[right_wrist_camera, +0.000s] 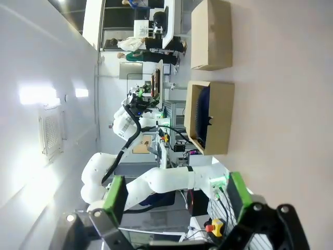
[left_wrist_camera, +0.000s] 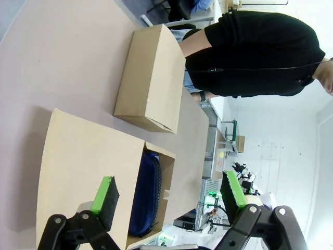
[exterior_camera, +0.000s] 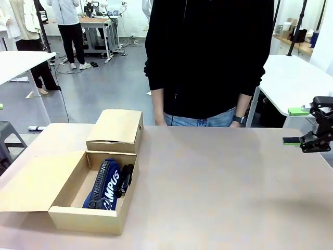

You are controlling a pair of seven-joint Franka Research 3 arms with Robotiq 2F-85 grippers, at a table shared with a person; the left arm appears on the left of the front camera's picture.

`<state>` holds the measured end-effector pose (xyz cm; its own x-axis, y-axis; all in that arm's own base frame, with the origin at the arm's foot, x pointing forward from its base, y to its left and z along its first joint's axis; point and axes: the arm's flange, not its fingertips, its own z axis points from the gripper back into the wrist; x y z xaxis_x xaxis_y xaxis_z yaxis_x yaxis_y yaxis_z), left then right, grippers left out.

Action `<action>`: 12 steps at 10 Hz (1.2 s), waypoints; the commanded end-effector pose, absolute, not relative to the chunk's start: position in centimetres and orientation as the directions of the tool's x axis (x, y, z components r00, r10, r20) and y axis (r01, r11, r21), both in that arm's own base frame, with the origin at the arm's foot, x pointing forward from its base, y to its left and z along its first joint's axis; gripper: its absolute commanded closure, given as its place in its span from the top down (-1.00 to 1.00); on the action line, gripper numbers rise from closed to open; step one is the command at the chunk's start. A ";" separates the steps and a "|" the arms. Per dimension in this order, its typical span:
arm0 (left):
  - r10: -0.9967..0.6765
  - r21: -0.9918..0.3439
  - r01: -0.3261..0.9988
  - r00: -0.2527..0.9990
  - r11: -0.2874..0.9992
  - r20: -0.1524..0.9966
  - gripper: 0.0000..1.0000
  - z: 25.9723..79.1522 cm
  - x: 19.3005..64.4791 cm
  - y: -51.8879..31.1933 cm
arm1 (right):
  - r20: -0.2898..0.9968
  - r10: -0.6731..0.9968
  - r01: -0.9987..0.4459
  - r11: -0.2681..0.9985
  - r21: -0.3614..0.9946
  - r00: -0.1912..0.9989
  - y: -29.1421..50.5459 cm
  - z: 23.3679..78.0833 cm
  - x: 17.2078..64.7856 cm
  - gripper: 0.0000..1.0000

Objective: Place items inside the box.
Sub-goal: Close the lid of the Mailer Box closest to the robot.

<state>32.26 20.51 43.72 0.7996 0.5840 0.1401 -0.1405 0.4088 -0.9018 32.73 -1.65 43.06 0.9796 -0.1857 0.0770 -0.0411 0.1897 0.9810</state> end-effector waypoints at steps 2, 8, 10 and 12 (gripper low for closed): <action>0.577 -0.907 -0.115 0.802 0.406 0.157 1.00 43.6 32.2 20.5 | 0.080 -0.189 -0.047 0.177 0.983 0.979 -1.6 43.3 32.7 1.00; 0.061 -0.796 0.505 0.831 0.335 0.553 1.00 45.1 32.0 10.8 | 0.080 -0.189 -0.047 0.177 0.983 0.979 -1.6 43.3 32.7 1.00; -0.167 -0.619 0.759 0.650 0.203 0.742 1.00 43.7 29.5 6.3 | 0.080 -0.189 -0.047 0.177 0.983 0.979 -1.6 43.3 32.7 1.00; -0.248 -0.169 0.958 0.226 0.231 0.942 1.00 41.4 28.0 5.8 | 0.080 -0.189 -0.047 0.177 0.983 0.979 -1.6 43.3 32.7 1.00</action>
